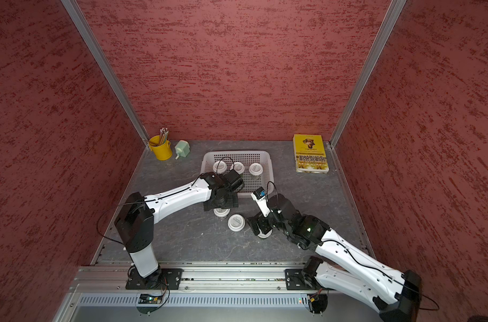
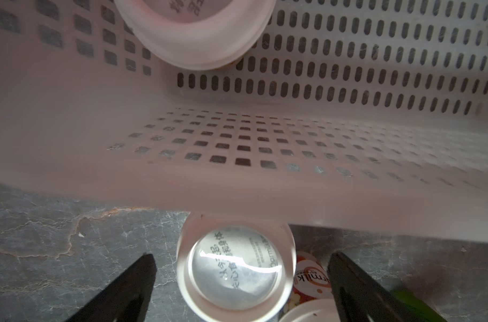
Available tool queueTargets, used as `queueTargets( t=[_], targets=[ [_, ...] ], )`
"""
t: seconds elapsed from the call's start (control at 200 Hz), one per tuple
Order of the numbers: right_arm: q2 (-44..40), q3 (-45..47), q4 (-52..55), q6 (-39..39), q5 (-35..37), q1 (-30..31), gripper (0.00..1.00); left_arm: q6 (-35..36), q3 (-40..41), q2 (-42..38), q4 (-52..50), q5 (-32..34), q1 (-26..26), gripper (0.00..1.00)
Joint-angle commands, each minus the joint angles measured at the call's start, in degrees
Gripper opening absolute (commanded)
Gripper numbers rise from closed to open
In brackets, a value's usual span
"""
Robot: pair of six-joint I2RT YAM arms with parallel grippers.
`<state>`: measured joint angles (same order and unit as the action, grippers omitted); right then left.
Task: Put the yogurt in the basket
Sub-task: Pick up the yogurt from the center of the board.
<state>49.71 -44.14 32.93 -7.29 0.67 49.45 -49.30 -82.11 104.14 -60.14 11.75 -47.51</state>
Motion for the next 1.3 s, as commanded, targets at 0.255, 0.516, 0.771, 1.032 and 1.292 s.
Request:
queueTargets(
  t=[0.255, 0.516, 0.771, 1.032, 1.292],
  targets=[
    [0.4, 0.4, -0.8, 0.4, -0.4, 0.5, 0.99, -1.3, 2.9, 1.7, 3.0, -2.6, 0.5, 1.00],
    [0.3, 0.4, -0.6, 0.2, -0.3, 0.5, 0.98, -2.1, 5.8, 1.2, 5.6, -4.4, 1.0, 0.98],
    [0.6, 0.5, -0.7, 0.2, -0.4, 0.5, 0.98, -2.1, 6.4, 0.7, 6.1, -3.8, 1.0, 0.91],
    [0.6, 0.5, -0.8, 0.2, -0.6, 0.6, 0.99, -2.0, 6.9, 0.4, 6.6, -3.9, 1.0, 0.79],
    [0.7, 0.5, -0.7, 0.2, -0.7, 0.5, 0.98, -1.8, 7.1, -0.2, 6.7, -4.1, 1.0, 0.72]
  ],
)
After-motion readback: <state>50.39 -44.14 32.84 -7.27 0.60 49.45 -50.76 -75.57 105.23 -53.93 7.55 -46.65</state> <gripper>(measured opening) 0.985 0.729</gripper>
